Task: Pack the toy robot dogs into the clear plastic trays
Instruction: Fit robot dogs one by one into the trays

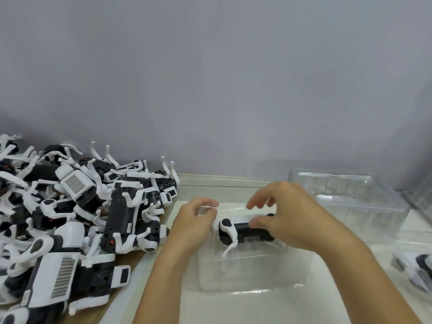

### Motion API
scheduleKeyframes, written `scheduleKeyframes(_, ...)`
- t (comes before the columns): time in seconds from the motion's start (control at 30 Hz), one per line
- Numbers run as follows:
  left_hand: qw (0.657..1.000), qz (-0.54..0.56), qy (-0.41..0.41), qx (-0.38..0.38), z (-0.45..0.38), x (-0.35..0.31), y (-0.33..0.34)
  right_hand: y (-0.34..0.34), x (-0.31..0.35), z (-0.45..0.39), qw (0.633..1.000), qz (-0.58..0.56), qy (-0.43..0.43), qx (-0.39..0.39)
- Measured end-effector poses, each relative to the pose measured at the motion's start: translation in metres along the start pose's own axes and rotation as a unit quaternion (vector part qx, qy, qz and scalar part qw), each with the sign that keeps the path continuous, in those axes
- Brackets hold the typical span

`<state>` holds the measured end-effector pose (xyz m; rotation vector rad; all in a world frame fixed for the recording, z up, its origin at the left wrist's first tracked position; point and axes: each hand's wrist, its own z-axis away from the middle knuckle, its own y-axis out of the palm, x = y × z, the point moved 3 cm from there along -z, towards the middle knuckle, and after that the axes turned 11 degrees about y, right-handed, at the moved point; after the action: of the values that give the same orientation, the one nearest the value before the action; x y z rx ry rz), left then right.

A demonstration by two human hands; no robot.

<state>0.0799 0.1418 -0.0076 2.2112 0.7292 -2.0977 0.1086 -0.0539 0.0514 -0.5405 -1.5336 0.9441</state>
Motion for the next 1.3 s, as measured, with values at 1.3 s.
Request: scheduleKeyframes(1.3, 0.994, 0.101, -0.011, -0.028, -0.004, 0.005, 0.007, -0.007, -0.016, -0.003, 0.997, 0.014, 0.077, -0.025)
